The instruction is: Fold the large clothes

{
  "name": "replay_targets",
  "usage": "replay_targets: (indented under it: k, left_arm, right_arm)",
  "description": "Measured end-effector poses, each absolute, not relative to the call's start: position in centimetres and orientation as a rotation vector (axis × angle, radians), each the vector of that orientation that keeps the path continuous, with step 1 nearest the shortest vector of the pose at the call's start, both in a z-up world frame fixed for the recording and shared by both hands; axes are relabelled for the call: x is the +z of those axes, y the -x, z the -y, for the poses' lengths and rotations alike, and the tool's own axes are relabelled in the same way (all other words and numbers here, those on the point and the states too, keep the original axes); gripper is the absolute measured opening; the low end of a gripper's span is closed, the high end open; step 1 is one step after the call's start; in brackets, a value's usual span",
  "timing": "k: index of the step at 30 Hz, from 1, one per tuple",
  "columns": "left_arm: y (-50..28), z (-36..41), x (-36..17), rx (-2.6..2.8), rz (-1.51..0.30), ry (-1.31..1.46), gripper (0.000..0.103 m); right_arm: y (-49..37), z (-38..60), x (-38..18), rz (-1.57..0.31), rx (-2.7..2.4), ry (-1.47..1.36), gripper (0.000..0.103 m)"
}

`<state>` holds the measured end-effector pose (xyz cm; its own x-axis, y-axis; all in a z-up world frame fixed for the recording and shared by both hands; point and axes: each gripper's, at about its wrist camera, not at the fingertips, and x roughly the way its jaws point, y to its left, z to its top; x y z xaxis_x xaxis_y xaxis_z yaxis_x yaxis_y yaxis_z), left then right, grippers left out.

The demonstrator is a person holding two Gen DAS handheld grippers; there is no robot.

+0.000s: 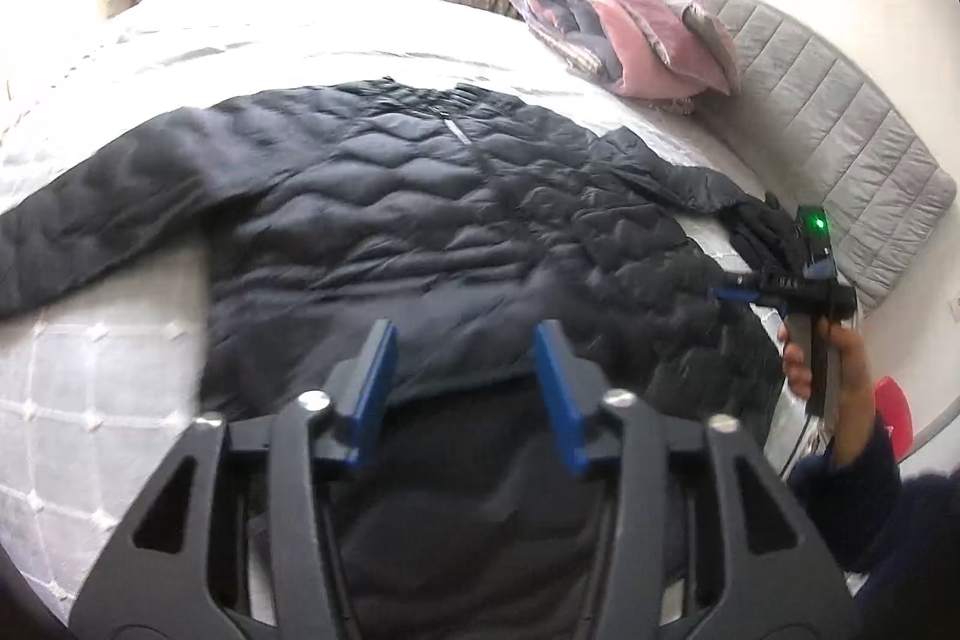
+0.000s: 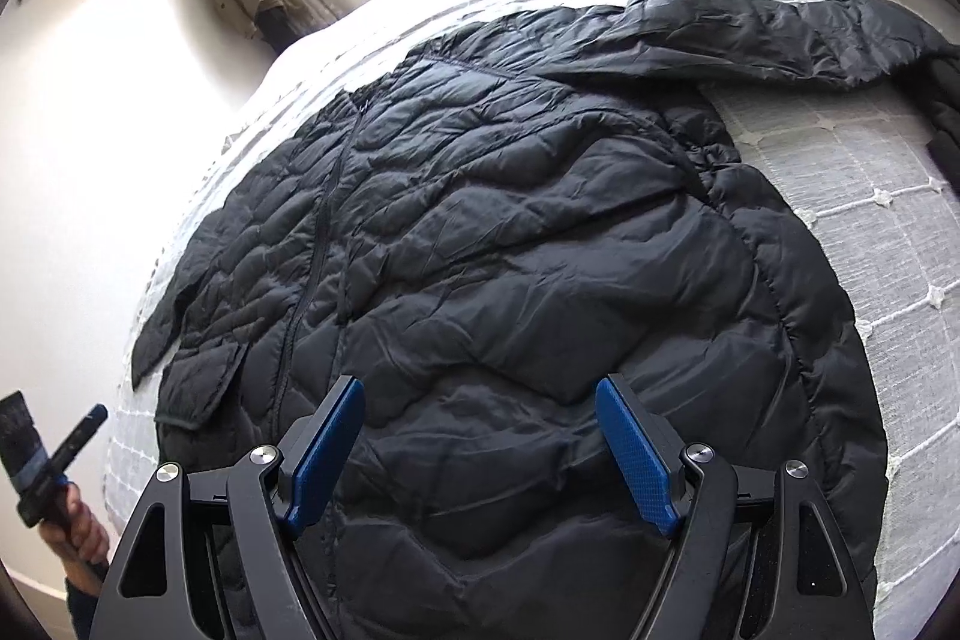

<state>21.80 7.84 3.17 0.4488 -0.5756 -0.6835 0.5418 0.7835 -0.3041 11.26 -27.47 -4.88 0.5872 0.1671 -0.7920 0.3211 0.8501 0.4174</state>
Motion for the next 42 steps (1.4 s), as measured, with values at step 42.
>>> replay_targets:
  k: [42]
  left_arm:
    - [-17.9, 20.9, -1.6, -1.087, -1.016, 0.054, 0.046]
  right_arm:
    - [-2.8, 41.8, -6.2, -0.692, -0.341, -1.244, 0.080]
